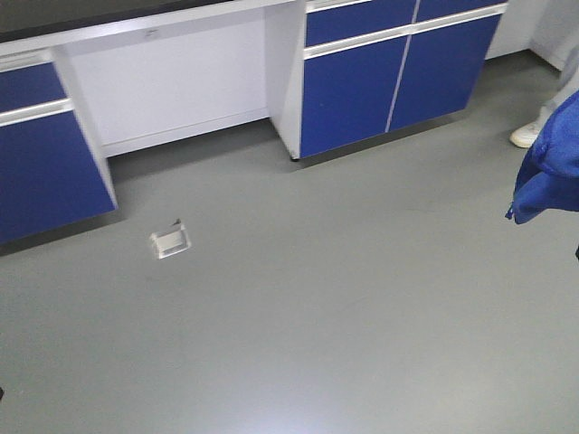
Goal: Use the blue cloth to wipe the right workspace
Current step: 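Drive the base to the other bench holding the cloth in the right gripper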
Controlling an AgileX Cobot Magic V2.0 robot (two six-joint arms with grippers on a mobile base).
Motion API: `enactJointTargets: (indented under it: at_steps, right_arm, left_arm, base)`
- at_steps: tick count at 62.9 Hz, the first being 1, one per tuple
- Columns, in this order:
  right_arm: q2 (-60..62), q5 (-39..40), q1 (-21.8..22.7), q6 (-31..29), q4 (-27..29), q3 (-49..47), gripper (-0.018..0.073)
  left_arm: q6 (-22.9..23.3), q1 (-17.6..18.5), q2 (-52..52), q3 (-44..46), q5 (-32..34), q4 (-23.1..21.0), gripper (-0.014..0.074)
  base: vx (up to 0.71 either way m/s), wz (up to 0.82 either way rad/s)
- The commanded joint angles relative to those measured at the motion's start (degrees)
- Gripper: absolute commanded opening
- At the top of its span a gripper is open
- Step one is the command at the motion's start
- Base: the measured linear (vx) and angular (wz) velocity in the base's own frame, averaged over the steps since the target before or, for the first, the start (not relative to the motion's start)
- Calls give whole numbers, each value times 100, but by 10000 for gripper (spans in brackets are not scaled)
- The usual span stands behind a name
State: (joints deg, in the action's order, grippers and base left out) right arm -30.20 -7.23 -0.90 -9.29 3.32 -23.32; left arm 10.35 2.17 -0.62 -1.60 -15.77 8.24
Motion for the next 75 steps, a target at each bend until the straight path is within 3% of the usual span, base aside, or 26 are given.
enactJointTargets:
  at_steps: [1, 39, 75]
  right_arm:
    - [-21, 505, 10, -57, -2, -180, -4]
    - [-21, 505, 10, -57, -2, -180, -4]
    - [-21, 505, 10, -57, -2, -180, -4]
  left_arm:
    - [49, 25, -86, -174, 465, 6, -6]
    - [49, 25, -86, -174, 465, 6, -6]
    - [49, 25, -86, -174, 458, 6, -6]
  base:
    - [32, -37]
    - [36, -24]
    - [42, 24]
